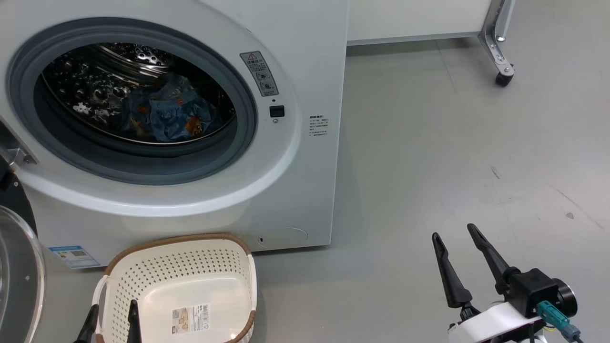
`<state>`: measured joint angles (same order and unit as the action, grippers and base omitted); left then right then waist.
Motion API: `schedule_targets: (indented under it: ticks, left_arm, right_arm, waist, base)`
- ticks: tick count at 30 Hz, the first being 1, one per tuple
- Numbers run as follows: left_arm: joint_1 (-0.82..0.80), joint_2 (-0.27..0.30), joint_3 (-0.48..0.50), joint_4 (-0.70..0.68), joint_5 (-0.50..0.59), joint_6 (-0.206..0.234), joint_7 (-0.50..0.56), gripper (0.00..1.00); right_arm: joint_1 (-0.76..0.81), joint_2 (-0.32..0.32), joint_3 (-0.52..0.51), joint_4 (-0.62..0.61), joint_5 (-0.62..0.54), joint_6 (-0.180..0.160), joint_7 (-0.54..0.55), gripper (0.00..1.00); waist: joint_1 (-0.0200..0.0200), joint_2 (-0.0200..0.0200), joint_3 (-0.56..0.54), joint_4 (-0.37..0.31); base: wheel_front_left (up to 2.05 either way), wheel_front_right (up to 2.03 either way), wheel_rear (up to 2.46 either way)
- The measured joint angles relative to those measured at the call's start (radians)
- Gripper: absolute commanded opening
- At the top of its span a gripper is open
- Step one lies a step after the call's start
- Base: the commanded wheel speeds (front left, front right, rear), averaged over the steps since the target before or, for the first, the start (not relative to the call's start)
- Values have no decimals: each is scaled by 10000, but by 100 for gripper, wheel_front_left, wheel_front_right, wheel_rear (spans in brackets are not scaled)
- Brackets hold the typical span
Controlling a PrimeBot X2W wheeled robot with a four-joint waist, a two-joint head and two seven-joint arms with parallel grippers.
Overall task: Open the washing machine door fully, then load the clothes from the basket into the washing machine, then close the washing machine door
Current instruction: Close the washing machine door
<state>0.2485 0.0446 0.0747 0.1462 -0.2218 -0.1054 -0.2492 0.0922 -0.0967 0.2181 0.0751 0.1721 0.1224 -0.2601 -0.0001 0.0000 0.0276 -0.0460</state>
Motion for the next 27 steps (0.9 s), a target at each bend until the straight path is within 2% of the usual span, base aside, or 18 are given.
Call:
schedule_targets:
  ticks: [14, 27]
  left_arm:
    - [29, 0, 159, -23, -17, -69, 0, 100]
    - [34, 0, 186, -63, -92, -86, 0, 100]
  right_arm:
    - [23, -17, 10, -52, 0, 0, 0, 100]
    - [53, -54, -25, -115, 0, 0, 0, 100]
  waist:
    - [0, 0, -65, -67]
    - [0, 0, 35, -88]
  base:
    - [-14, 14, 0]
    - [-63, 63, 0]
